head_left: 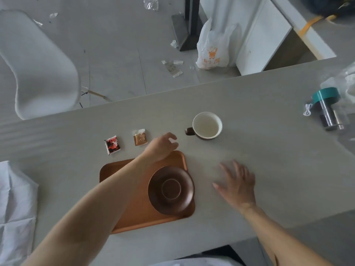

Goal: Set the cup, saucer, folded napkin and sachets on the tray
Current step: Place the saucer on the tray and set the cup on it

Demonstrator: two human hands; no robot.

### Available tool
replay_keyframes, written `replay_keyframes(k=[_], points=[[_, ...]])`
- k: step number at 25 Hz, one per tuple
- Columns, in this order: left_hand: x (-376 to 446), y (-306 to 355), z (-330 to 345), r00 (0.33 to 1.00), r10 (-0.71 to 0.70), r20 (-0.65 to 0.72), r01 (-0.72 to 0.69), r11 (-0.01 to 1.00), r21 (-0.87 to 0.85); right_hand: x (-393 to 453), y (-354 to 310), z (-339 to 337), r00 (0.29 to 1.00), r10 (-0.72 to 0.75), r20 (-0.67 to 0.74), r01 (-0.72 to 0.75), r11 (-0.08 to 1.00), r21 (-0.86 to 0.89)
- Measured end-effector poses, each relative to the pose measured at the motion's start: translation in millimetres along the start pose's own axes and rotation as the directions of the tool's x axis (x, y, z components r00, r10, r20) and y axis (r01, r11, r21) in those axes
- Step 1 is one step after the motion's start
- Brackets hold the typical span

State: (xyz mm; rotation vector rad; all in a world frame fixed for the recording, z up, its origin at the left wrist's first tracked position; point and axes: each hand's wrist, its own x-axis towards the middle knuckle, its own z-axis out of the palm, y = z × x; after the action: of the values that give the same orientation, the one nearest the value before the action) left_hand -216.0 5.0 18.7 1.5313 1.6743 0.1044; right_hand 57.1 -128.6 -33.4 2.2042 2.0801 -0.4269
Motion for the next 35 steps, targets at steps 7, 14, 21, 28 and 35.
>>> replay_keyframes(k=[7, 14, 21, 28, 35], points=[[49, 42, 19, 0.992, -0.004, 0.127, 0.042, 0.954, -0.296, -4, -5, 35, 0.994, 0.112, -0.018, -0.112, 0.994, 0.018], [62, 35, 31, 0.996, 0.041, 0.081, -0.012, 0.946, -0.323, -3, -2, 57, 0.982, 0.139, -0.127, -0.137, 0.990, 0.023], [54, 24, 32, 0.992, 0.122, 0.024, -0.108, 0.942, -0.318, -2, -1, 59, 0.974, 0.169, -0.151, -0.163, 0.985, 0.047], [-37, -30, -4, 0.987, 0.157, -0.025, -0.154, 0.910, -0.385, -3, -2, 52, 0.979, 0.180, -0.097, -0.178, 0.984, 0.031], [-123, -87, 3, 0.995, 0.085, 0.060, -0.054, 0.912, -0.407, -7, -6, 46, 0.979, 0.171, -0.108, -0.166, 0.984, 0.058]])
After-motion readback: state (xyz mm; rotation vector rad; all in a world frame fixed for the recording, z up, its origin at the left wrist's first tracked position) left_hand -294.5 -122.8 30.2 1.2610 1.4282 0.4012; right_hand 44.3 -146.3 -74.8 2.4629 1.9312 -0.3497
